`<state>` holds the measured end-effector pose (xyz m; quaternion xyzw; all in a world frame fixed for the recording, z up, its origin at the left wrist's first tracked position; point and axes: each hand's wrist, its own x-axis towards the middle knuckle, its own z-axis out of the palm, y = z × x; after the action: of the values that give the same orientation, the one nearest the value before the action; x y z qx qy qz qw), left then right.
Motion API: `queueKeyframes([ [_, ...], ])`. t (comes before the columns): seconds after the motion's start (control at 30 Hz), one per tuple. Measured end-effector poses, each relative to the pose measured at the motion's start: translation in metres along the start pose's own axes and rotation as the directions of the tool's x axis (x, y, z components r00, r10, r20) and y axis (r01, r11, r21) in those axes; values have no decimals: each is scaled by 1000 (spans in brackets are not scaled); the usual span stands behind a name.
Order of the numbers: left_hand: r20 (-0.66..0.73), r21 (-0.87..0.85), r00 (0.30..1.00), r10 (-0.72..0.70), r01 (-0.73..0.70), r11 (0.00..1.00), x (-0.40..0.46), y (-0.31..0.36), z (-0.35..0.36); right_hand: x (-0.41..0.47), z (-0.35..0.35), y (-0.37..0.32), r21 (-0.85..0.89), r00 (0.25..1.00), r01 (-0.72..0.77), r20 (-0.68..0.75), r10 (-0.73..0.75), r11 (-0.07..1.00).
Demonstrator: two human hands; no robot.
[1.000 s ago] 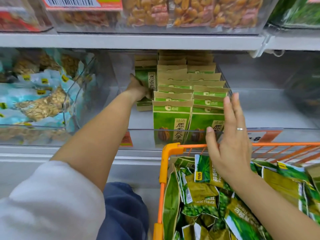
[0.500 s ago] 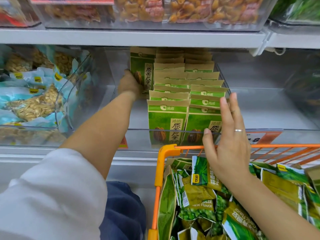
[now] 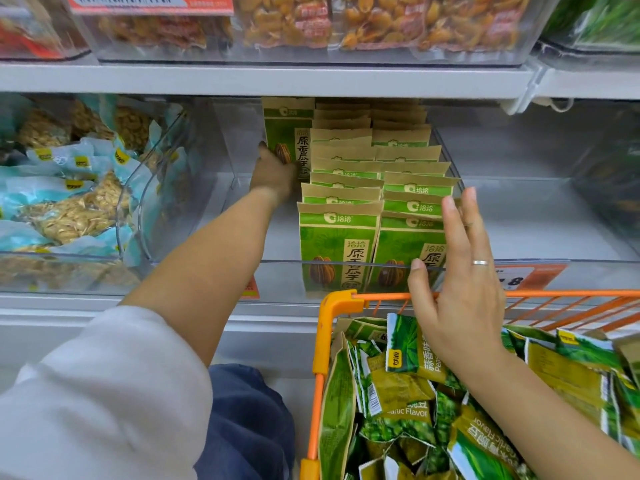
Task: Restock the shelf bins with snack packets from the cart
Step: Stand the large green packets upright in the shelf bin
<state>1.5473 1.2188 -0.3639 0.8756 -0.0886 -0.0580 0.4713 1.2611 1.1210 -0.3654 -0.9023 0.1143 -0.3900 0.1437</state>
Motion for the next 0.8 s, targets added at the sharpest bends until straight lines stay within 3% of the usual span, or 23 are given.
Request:
queueKeyframes([
  [0.3, -163, -108, 987, -3, -14, 994, -25, 32, -26, 0, -7, 1, 59, 999, 8, 40, -11, 998],
  [0.4, -184, -301, 983, 8, -65, 951, -64, 44, -50, 6, -24, 1, 185, 1000, -14, -25, 19, 983],
  [0.47, -210, -321, 970, 126, -190, 928, -111, 45, -62, 17, -46, -1, 274, 993, -48, -90, 76, 961],
  [0.57, -246, -317, 875, 416, -478, 819, -190, 42, -67, 30, -95, -3, 335, 972, -143, -132, 196, 931],
  [0.67, -72, -306, 766, 638, -626, 717, -251, 53, -52, 25, -153, 7, 173, 959, -251, -90, 269, 952],
  [0.73, 177, -244, 648, 741, -700, 671, -277, 61, -31, 13, -189, 18, -17, 942, -336, -17, 335, 942],
  [0.8, 417, -209, 512, 751, -750, 628, -296, 69, -7, -4, -217, 26, -229, 896, -404, 96, 433, 886],
])
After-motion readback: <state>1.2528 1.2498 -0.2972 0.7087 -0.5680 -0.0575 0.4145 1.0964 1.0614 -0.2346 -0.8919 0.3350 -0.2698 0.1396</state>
